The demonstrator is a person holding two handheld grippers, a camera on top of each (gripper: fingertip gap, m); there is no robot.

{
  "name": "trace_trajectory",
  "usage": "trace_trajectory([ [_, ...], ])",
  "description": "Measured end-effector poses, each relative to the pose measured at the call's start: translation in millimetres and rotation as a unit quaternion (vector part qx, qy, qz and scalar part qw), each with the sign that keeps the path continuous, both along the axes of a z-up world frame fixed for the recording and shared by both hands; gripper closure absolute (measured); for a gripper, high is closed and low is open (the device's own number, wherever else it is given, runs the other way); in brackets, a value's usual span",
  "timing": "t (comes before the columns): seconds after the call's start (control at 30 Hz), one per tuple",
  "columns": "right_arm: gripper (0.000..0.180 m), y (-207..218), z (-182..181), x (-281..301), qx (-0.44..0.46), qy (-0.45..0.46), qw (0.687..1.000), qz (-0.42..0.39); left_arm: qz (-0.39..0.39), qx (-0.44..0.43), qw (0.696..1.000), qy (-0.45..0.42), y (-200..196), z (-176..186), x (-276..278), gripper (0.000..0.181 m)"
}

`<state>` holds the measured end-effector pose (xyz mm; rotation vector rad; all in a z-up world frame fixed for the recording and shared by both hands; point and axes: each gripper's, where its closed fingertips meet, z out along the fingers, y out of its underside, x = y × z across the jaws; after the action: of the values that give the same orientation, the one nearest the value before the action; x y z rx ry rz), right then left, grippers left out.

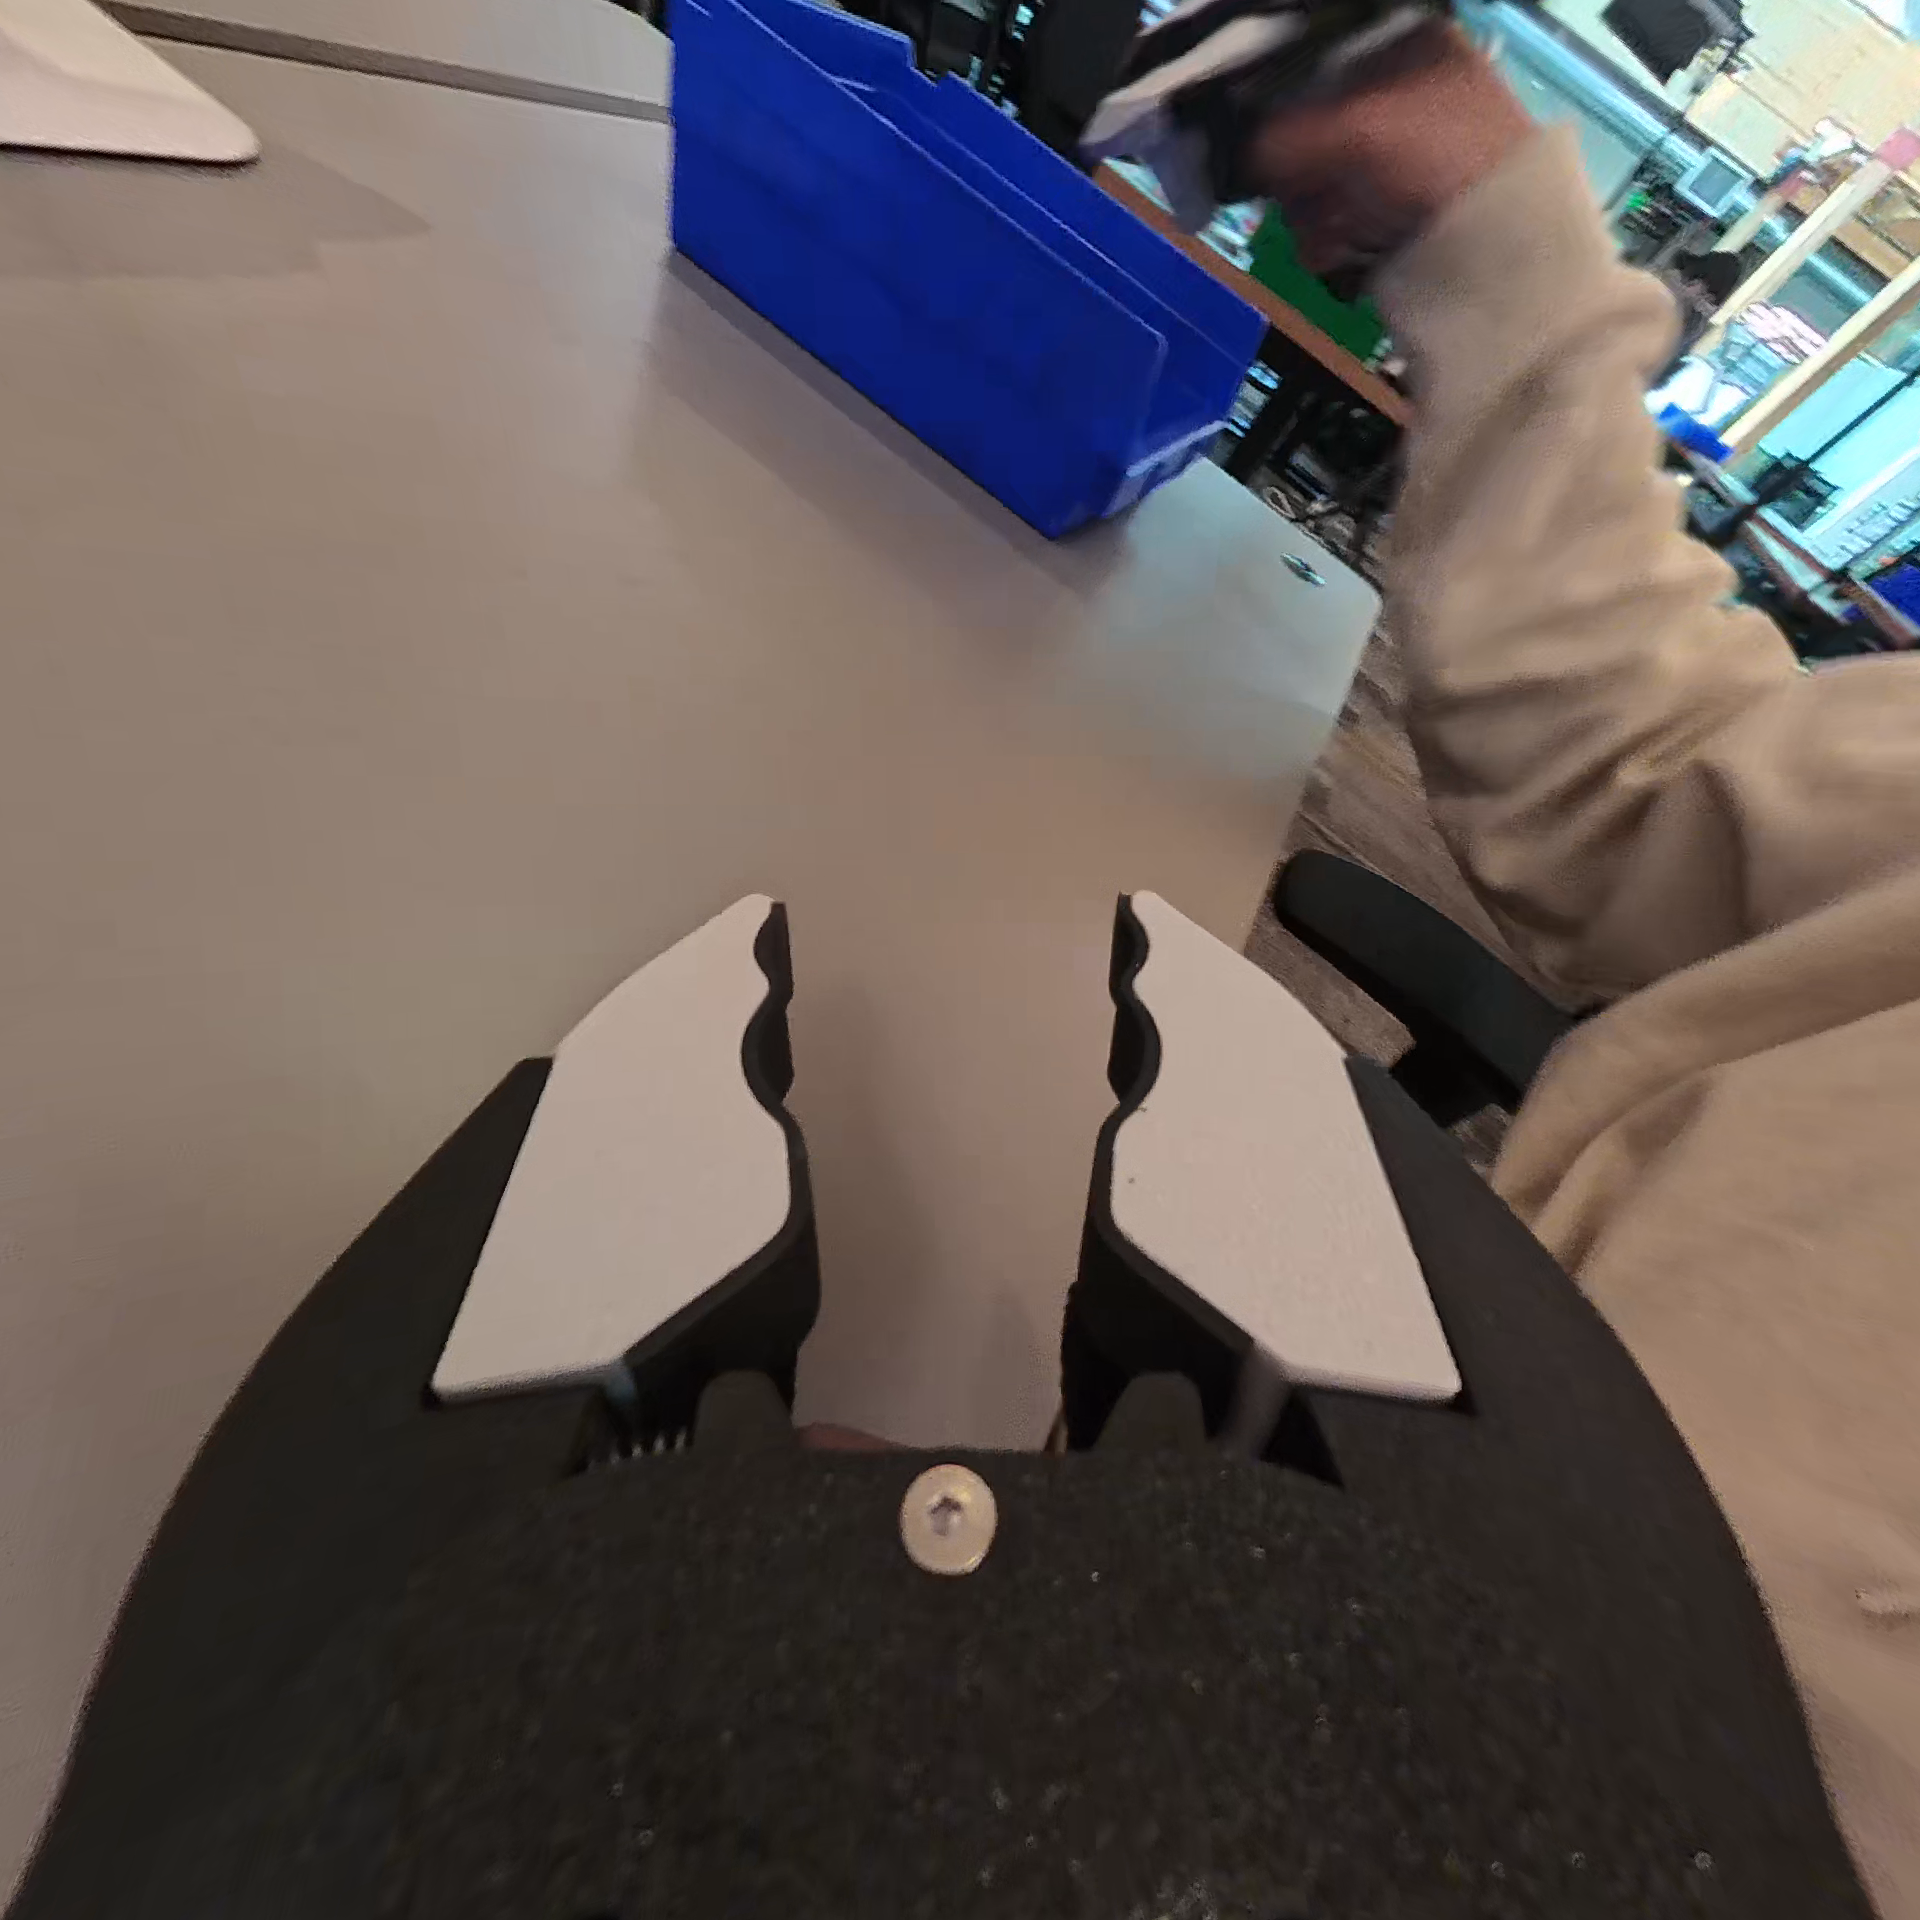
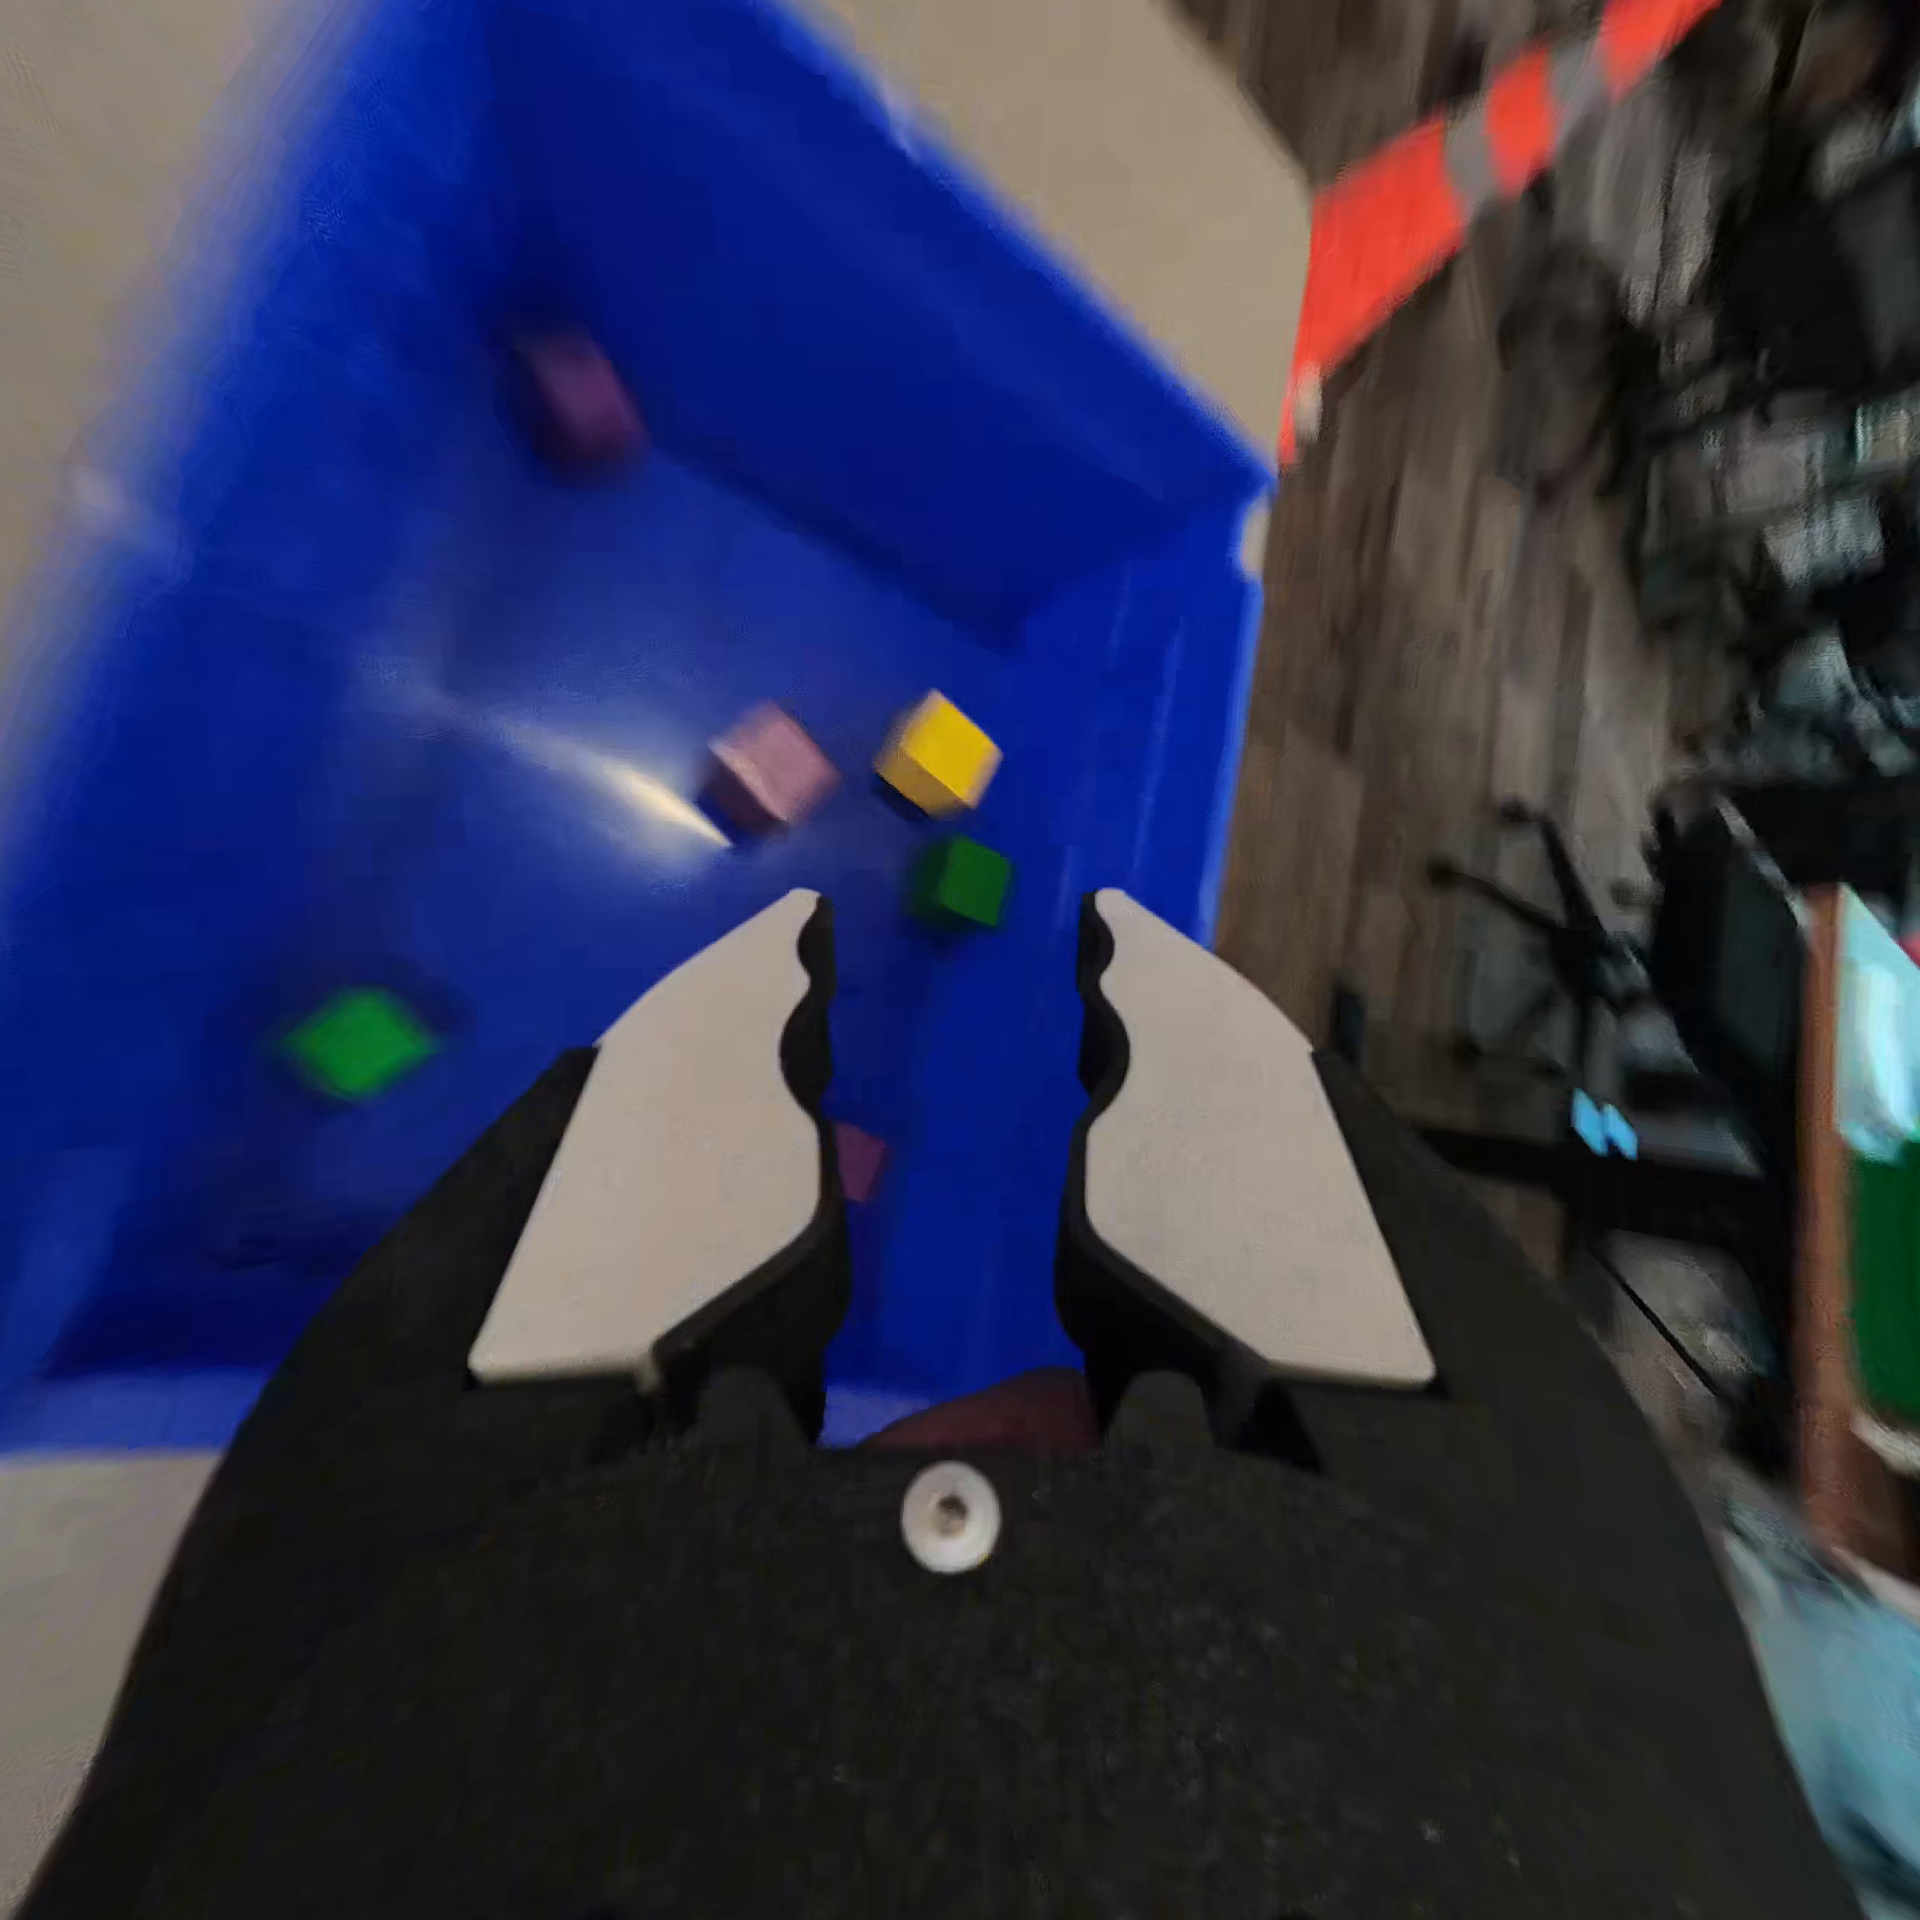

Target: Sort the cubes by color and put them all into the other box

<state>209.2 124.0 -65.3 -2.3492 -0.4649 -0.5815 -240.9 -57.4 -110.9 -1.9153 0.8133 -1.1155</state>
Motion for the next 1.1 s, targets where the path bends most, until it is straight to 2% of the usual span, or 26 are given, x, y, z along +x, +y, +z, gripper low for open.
trace_trajectory([
  [0.07, 0.136, -22, 26, -78, 0.096, 0.105, 0.984, 0.104, 0.032, 0.008, 0.999, 0.013, 11, -3, -8, 0.122],
  [0.13, 0.140, -59, 35, -175, 0.148, 0.256, 0.928, 0.228, 0.068, 0.021, 0.997, 0.036, 24, -8, -16, 0.122],
  [0.23, 0.139, -107, 10, -285, 0.139, 0.432, 0.831, 0.323, 0.111, 0.046, 0.990, 0.072, 39, -13, -26, 0.123],
  [0.3, 0.135, -119, -18, -325, 0.128, 0.470, 0.806, 0.336, 0.125, 0.055, 0.987, 0.087, 43, -16, -29, 0.123],
  [0.4, 0.136, -132, -40, -349, 0.129, 0.459, 0.809, 0.344, 0.123, 0.064, 0.986, 0.097, 42, -18, -30, 0.123],
  [0.5, 0.140, -145, -40, -357, 0.131, 0.464, 0.802, 0.353, 0.112, 0.058, 0.988, 0.094, 38, -19, -30, 0.123],
  [0.7, 0.141, -151, -42, -354, 0.132, 0.442, 0.809, 0.364, 0.068, 0.024, 0.993, 0.090, 25, -20, -32, 0.126],
  [0.8, 0.141, -153, -43, -355, 0.129, 0.431, 0.813, 0.370, 0.031, -0.002, 0.998, 0.062, 7, 0, -49, 0.128],
  [0.9, 0.141, -155, -43, -355, 0.133, 0.420, 0.815, 0.375, 0.079, -0.005, 0.995, 0.052, 19, 37, -110, 0.133],
  [0.97, 0.141, -156, -44, -356, 0.131, 0.417, 0.815, 0.380, 0.116, -0.019, 0.985, 0.125, 40, 44, -163, 0.123],
  [1.0, 0.141, -156, -45, -357, 0.129, 0.417, 0.815, 0.382, 0.134, -0.018, 0.973, 0.185, 53, 41, -190, 0.125],
  [1.1, 0.141, -155, -45, -360, 0.123, 0.422, 0.810, 0.387, 0.179, -0.010, 0.905, 0.387, 101, 22, -267, 0.126],
])
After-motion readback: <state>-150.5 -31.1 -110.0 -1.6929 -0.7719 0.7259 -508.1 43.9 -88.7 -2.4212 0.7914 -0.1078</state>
